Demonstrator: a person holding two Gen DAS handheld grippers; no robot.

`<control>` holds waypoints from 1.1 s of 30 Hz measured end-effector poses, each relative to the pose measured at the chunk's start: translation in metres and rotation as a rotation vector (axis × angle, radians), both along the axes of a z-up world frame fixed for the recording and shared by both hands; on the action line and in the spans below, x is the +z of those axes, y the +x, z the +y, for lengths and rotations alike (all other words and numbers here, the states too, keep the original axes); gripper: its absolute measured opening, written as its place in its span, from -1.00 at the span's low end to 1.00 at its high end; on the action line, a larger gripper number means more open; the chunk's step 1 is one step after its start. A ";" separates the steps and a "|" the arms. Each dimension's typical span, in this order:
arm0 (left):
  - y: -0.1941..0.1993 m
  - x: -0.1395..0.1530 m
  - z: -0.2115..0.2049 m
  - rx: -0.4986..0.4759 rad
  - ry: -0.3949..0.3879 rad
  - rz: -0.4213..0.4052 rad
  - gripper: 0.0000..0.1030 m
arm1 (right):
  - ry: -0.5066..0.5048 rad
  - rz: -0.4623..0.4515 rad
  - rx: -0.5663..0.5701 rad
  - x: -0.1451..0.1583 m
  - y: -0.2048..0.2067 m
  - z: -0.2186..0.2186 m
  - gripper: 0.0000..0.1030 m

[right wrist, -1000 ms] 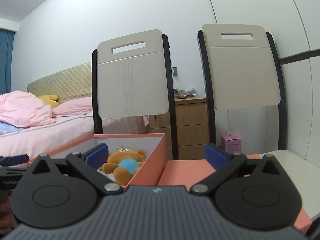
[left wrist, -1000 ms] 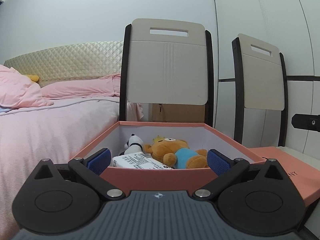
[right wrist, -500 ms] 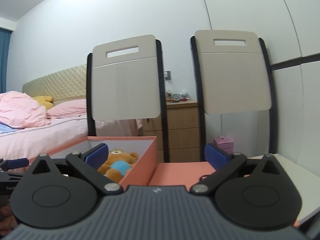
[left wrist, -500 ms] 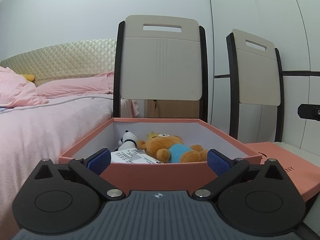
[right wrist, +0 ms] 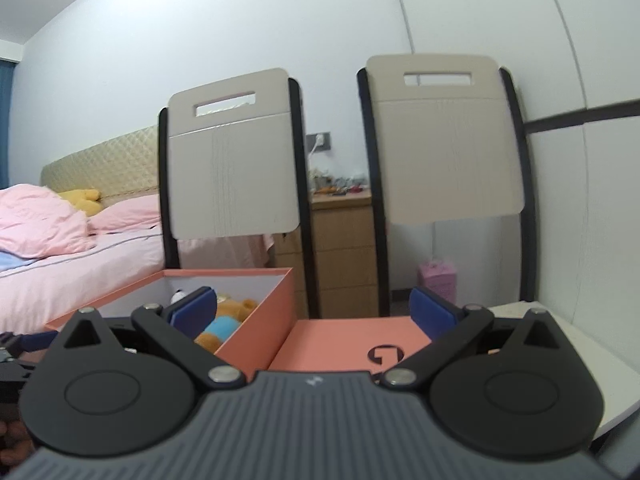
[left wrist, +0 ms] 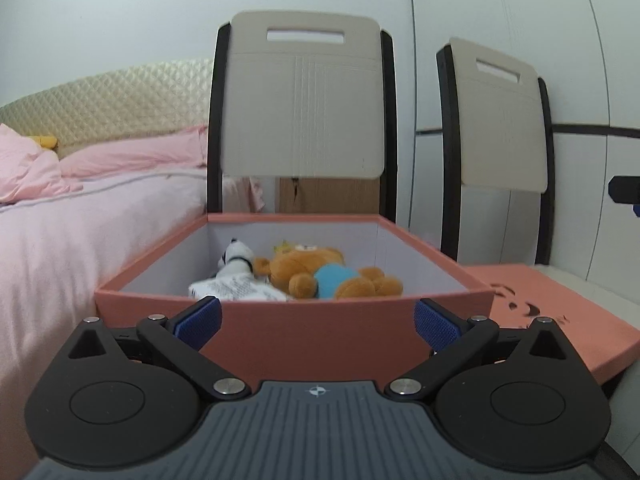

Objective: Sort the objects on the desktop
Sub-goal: 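Withdraw the right tool away from the box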

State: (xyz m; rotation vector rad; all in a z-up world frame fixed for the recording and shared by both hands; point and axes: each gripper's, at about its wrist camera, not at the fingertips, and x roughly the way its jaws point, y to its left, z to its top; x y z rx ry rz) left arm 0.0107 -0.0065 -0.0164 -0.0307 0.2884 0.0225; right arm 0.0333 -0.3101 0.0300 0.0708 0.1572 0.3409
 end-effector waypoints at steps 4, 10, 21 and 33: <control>0.004 -0.006 -0.005 -0.095 -0.146 0.153 0.99 | -0.003 0.014 0.022 0.001 -0.002 -0.015 1.00; 0.039 -0.036 -0.022 -0.249 -0.393 0.379 0.93 | 0.087 0.095 0.059 -0.008 -0.009 -0.041 1.00; 0.102 -0.082 -0.028 -0.335 -0.774 0.602 0.56 | 0.131 0.098 0.062 -0.007 -0.020 -0.062 1.00; 0.114 -0.126 -0.016 -0.346 -1.007 0.693 0.13 | 0.159 0.142 0.072 -0.010 -0.013 -0.067 1.00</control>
